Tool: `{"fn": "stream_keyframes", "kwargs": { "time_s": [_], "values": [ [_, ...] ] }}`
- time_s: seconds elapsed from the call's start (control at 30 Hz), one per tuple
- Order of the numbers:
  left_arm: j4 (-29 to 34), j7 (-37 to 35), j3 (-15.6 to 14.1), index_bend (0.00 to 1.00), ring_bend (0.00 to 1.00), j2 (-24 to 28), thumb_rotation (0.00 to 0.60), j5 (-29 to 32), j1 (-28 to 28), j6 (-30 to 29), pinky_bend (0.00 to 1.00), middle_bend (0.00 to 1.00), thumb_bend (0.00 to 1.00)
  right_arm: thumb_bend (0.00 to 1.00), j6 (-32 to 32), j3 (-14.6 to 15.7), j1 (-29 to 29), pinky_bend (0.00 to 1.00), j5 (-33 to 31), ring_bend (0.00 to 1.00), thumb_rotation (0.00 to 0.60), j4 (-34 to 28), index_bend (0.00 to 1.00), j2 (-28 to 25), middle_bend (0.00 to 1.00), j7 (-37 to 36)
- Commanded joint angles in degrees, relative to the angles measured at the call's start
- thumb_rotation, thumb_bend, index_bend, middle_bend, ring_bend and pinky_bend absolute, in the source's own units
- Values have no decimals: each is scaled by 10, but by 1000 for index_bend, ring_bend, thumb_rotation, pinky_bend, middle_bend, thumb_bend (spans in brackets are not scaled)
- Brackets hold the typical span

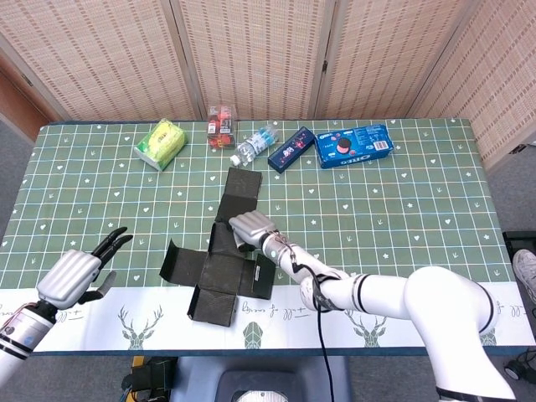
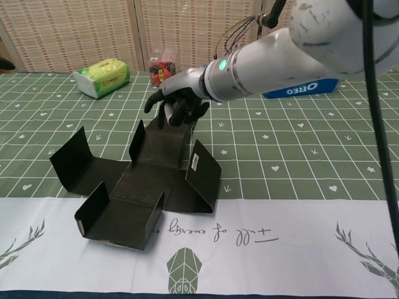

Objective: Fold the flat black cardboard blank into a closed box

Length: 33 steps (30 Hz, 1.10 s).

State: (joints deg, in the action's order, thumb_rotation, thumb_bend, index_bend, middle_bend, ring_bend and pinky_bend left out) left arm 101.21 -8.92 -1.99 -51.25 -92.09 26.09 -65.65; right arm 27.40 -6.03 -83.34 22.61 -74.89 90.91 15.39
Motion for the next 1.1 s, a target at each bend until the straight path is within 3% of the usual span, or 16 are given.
{"fn": "stream_keyframes", "kwargs": {
  "time_s": [0.03,0.23,0.57,0.83,0.97,1.03,1.1],
  "values": [
    [0,-3,-1,0,662,0,600,-2,-1,0,863,5,565,1000,-5,24,-14,1000,-18,844,600,22,97,16,246,10],
    [-2,-9,-3,0,662,2,600,-11,-5,-4,864,5,566,1000,8,64,-25,1000,-46,850,600,14,122,8,286,26],
    [-9,-17,-1,0,661,-3,600,-26,0,-2,863,5,565,1000,29,111,-11,1000,-77,859,600,-118,133,-86,305,19],
    [-3,-14,0,0,661,-5,600,-36,6,2,863,5,565,1000,11,143,16,1000,-38,858,600,-251,133,-179,308,-1],
    [0,-11,1,0,661,-6,600,-37,8,3,863,5,565,996,15,137,43,1000,15,858,600,-301,133,-222,287,-18],
    [2,-10,2,0,661,-6,600,-37,7,2,863,5,566,870,44,124,67,1000,51,858,600,-318,132,-237,256,-31],
    [3,-9,2,0,661,-6,600,-36,7,2,863,5,565,625,87,113,96,1000,95,855,600,-326,123,-241,221,-38]
  ]
}}
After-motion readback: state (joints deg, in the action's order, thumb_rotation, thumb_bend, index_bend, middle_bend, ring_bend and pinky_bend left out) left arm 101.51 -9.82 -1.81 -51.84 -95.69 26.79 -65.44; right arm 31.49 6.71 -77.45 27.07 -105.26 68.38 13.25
